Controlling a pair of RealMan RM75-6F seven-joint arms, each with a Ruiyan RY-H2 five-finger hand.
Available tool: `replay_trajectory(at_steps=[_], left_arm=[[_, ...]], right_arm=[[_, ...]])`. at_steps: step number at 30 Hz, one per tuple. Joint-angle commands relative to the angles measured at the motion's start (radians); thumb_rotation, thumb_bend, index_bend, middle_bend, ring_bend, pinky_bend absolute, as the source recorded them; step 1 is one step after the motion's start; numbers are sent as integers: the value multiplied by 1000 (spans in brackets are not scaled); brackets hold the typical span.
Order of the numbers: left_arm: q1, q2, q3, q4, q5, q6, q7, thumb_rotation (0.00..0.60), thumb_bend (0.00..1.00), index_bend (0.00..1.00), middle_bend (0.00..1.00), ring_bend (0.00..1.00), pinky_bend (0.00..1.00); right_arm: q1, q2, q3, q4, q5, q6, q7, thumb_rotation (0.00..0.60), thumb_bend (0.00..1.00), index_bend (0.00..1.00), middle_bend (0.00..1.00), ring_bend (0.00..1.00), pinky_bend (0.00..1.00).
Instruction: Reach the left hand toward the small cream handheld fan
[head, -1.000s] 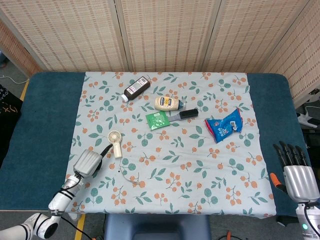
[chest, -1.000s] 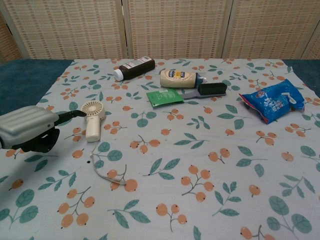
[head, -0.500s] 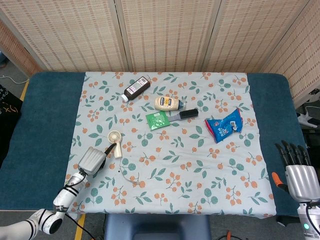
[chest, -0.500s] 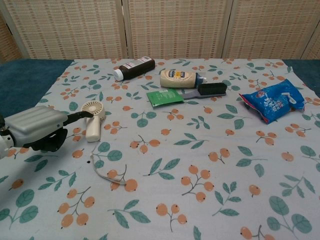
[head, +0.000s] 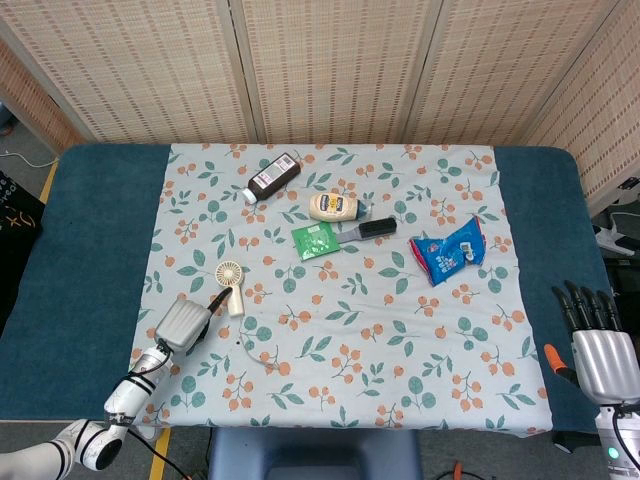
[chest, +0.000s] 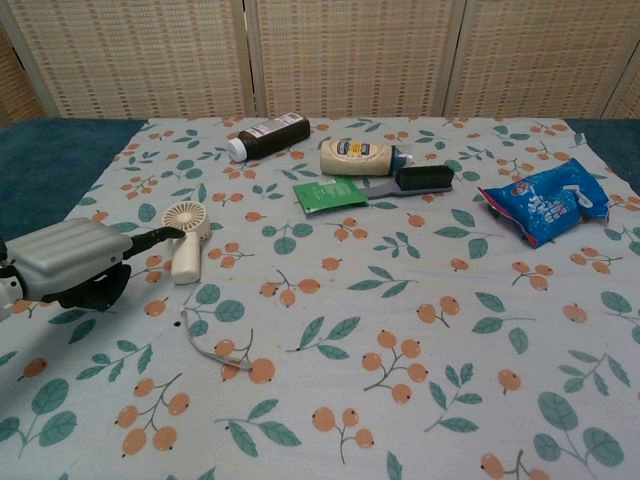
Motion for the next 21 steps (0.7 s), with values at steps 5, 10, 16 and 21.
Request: replay_trajectory(at_steps=[5,10,16,21], left_arm=[[-5,-2,7,5,-3,-10,7,600,945,0,965,894,1000],[-10,4,9,-1,-21,-33,24,600,949,0,968,894,1000],[-16,28,10,-31,-54,-71,48,600,955,0,969,894,1000],[0,50,9,-71,-20,3,17,600,948,0,966,893,1000]], right_arm=[[-1,0,1,0,1,3,0,600,214,0,0,0,0],[-2,1,-1,-2,-4,4,0,600,214,0,0,0,0],[-3,0,-4,-3,-8,6,-4,600,214,0,0,0,0],[-6,2,-6,-10,-17,16,-5,600,215,0,0,0,0]])
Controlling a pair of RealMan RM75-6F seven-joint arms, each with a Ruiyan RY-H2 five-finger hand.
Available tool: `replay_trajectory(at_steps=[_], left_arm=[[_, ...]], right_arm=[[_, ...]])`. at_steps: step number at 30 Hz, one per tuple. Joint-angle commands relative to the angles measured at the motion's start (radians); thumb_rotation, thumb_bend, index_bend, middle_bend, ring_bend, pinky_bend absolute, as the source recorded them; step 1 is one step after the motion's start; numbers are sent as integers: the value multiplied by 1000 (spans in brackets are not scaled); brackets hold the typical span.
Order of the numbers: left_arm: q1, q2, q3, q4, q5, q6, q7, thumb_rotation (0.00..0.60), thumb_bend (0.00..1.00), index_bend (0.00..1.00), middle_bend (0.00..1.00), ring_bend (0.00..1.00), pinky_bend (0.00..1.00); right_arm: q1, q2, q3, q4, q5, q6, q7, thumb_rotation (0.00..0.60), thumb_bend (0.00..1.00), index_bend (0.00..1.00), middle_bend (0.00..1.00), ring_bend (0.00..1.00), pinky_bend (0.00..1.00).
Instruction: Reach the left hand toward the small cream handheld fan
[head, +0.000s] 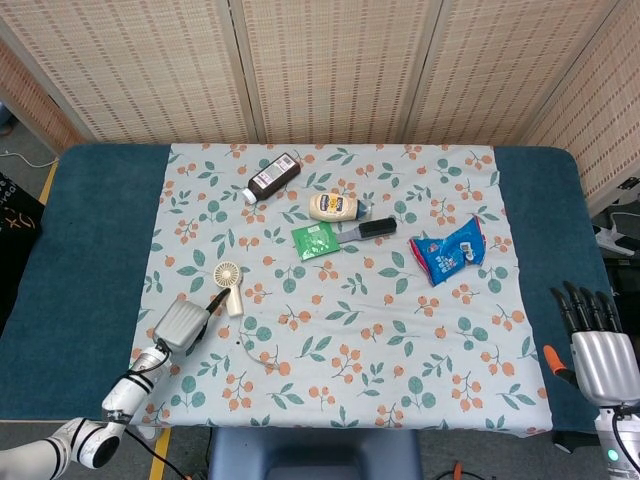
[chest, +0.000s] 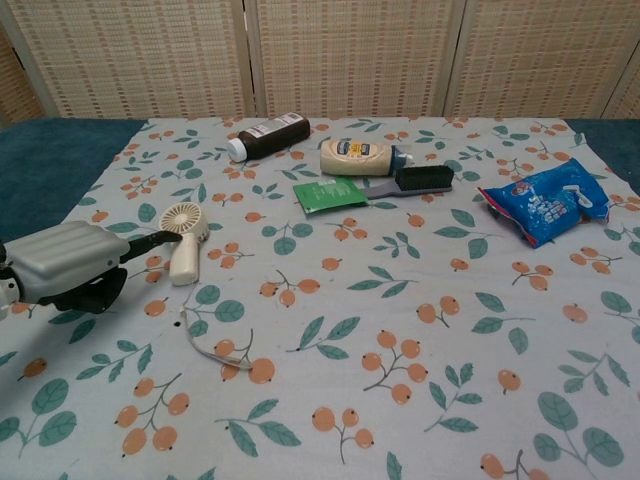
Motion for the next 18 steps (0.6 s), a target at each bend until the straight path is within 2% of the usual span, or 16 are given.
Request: replay_trajectory(at_steps=[1,4,7,9,11,12,13,14,15,18], left_arm=[[18,18,-1,-32,48,90,-41,600,940,0,962,891,1000],[53,50,-1,-70,119,232,-94,600,863,0,912,850,1000],[113,123,11,-159,152,354,-112,600,723,0,784,764,980],[164,191,32,-241,171,433,-122,600,650,0,695,684,920],[229,270,66,-330,176,503,-134,600,563,0,517,496,747],[262,308,85,-372,165,524,-136,600,509,0,350,322,571],[294,347,102,-415,147,543,-129,600,475,0,234,212,444],[337,394,119,-463,124,575,-119,600,433,0,94,79,270],[368,419,126,-488,110,607,-128,600,405,0,14,6,155],[440,467,132,-506,58,661,-187,591,367,0,0,0,74]], right_arm=[[-2,2,-2,-4,-6,5,-1,600,215,0,0,0,0],[-5,5,-5,-10,-15,11,-1,600,215,0,0,0,0],[-9,9,-10,-17,-27,18,1,600,215,0,0,0,0],[-13,13,-15,-22,-38,24,3,600,215,0,0,0,0],[-17,18,-22,-32,-51,29,4,600,215,0,0,0,0],[-19,21,-25,-37,-58,32,5,600,215,0,0,0,0],[-20,23,-27,-41,-64,36,6,600,214,0,0,0,0],[-23,25,-29,-45,-72,42,5,600,214,0,0,0,0],[-25,27,-31,-48,-75,44,3,600,215,0,0,0,0],[-28,30,-36,-62,-82,46,-6,600,214,0,0,0,0]])
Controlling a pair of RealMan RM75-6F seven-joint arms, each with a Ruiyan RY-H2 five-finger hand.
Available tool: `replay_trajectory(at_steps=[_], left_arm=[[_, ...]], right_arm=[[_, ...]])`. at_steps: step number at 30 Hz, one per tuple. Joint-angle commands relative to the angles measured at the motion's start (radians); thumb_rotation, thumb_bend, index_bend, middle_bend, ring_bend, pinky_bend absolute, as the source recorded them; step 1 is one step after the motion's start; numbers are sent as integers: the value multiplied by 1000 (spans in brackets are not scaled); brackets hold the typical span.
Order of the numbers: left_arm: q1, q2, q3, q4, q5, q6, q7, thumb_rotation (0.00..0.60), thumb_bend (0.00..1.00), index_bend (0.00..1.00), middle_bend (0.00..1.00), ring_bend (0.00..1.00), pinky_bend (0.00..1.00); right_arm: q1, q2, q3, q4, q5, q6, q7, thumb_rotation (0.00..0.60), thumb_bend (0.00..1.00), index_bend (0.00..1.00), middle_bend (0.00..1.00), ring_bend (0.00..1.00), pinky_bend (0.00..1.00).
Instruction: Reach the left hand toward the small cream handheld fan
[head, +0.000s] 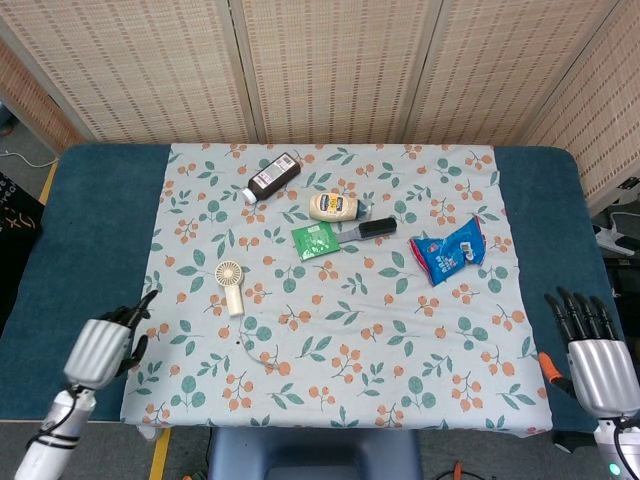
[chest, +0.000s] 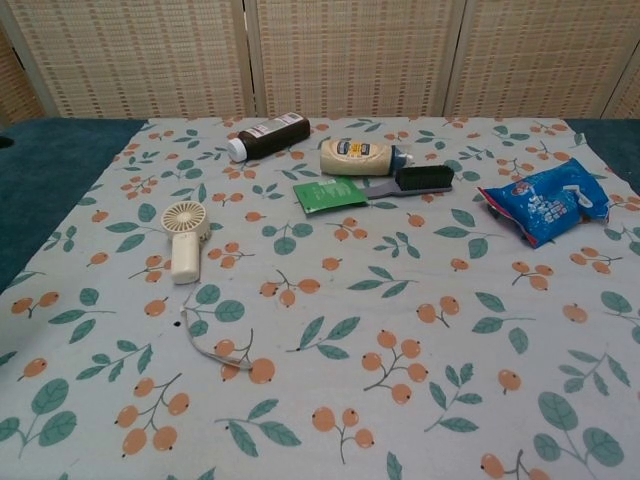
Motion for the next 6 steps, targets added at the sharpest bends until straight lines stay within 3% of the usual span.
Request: replay_trajectory(at_steps=[1,6], left_arm=[[144,130,48,-92,-72,114,-83,583,361,0,0,0,64],[159,163,28,-97,-65,122,-87,559,353,0,0,0,56]], right_arm=[[-2,2,-4,-10,-11,2,-6,600,215,0,0,0,0],[-3,1,-9,-20,-21,0,-13,600,214,0,0,0,0]])
